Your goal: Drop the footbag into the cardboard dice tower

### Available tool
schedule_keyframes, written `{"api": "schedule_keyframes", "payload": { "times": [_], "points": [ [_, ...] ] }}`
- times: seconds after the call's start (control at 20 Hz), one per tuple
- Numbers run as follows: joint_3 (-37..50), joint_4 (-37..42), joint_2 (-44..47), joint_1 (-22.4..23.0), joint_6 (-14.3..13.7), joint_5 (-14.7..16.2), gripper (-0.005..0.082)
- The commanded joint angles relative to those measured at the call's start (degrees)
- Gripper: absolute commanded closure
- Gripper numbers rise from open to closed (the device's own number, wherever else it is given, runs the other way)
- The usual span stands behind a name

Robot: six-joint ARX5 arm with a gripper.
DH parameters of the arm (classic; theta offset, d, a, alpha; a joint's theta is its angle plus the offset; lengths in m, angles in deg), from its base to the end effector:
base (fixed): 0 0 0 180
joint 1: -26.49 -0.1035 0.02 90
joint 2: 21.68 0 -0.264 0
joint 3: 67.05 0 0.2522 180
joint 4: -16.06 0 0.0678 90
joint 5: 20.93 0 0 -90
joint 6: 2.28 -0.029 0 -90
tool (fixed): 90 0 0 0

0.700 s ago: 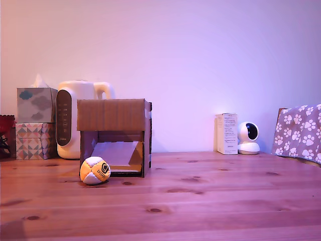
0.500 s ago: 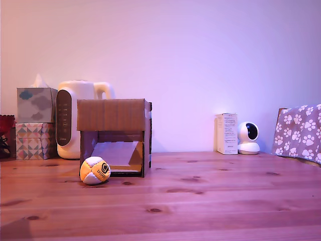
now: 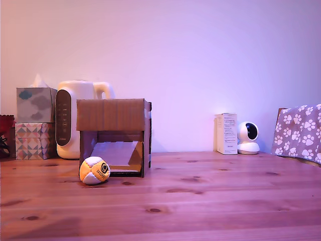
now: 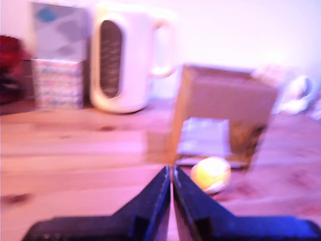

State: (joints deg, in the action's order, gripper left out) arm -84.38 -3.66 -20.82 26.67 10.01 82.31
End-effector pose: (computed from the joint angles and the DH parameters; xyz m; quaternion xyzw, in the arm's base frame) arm 0.0937 -0.0069 0.1735 -0.1095 0.0405 -0.1131 0.9867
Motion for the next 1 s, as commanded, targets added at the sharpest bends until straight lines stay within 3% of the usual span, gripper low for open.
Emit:
{"api": "schedule_keyframes", "payload": {
  "times": [0.0,0.2,0.35,0.5,0.95],
  "points": [
    [-2.80,0.61,-0.04,0.02,1.97,2.32,0.0788],
    [-7.56,-0.70,3.98,1.49,2.97,8.22,0.0788],
    [-10.75,0.22,12.17,3.85,2.58,10.43,0.0788],
    [-12.74,2.86,21.66,7.02,0.48,10.78,0.0788],
    [-13.00,24.72,52.04,14.08,-2.95,10.29,0.0788]
  ]
}}
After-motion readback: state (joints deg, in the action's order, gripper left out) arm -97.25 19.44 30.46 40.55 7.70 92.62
